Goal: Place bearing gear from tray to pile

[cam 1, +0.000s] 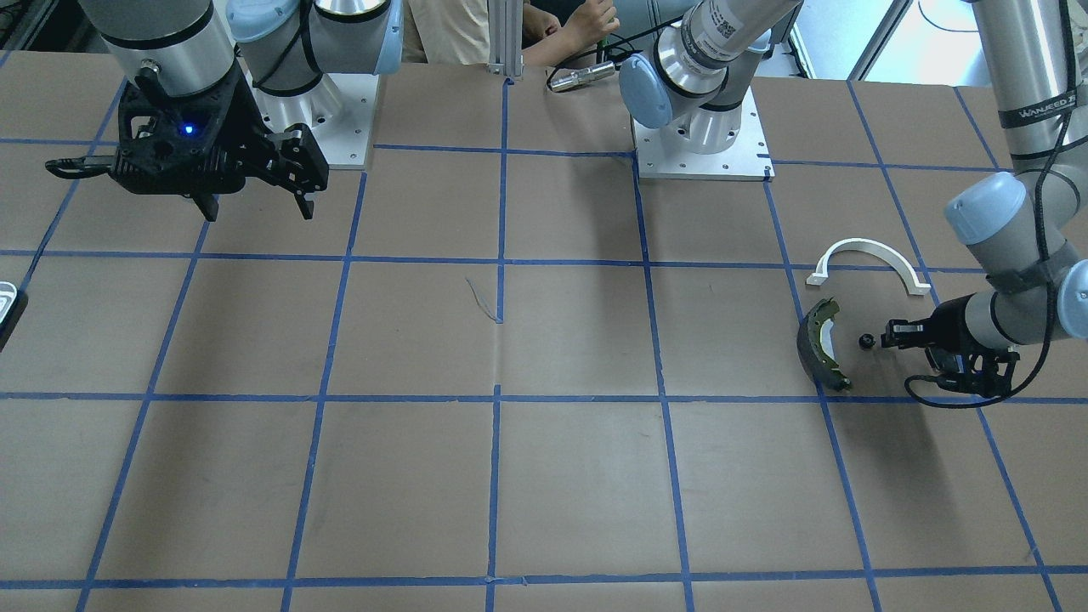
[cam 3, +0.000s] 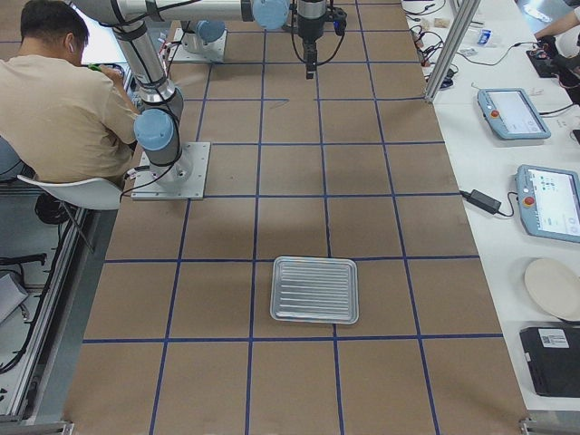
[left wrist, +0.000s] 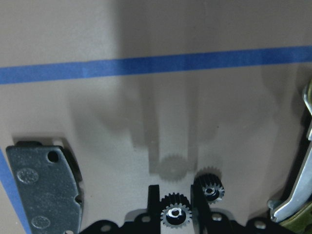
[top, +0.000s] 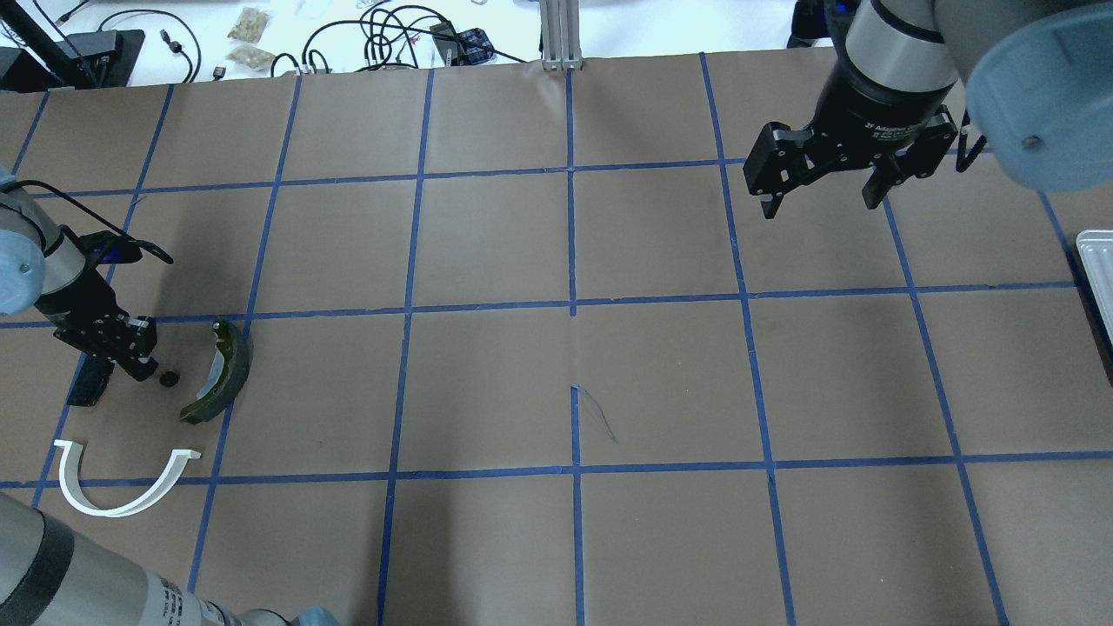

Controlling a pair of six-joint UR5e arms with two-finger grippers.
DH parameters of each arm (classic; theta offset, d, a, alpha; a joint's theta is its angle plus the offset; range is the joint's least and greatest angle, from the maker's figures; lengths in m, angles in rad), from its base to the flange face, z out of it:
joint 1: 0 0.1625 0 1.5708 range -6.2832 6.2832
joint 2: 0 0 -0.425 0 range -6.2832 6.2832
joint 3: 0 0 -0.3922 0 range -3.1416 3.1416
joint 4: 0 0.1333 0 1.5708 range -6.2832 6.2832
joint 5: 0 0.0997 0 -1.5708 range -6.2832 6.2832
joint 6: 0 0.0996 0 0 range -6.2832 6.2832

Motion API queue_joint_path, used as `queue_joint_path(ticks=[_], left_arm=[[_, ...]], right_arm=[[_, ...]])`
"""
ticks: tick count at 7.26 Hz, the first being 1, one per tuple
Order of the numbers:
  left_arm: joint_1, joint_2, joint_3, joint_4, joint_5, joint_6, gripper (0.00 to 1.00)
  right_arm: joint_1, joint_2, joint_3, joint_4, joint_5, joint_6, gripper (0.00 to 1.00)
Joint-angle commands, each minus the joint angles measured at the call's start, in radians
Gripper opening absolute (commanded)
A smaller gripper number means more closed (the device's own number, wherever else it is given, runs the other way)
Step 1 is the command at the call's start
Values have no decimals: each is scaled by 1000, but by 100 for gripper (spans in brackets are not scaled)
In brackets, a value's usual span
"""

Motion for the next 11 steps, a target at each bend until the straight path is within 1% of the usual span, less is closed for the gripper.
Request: queue_joint_path(ticks=[1,2,3,5,6,7,8,9,10,11], left_arm=[[5,-4,-3,-1,1,-1,4],[5,-3,-3,-3,1,-3,6],[5,-4,-4,-3,1,-3,20],[5,-4,-4,-3,1,-9,71],[5,-3,-1,-3,1,-10,82],[5,9,14,-16,4,-17,89],[-16,31,37,-20,2,-74,100],[-28,44,96,-97,-8,-110,100],[-74,60,188,-189,-5,-115,100],[-153,71,294,-307,-7,-157,100]], right_arm=[[1,0,0,1,1,1,100],[2,0,0,2,1,1,100],[2,0,0,1,1,1,100],[1,0,0,1,1,1,100],[-2,0,-1,1,1,1,100],[1,-3,0,1,1,1,100],[1,-3,0,1,3,1,100],[-1,-3,0,1,1,1,100],[2,-3,0,1,1,1,100],[-1,-5,-1,2,1,1,100]])
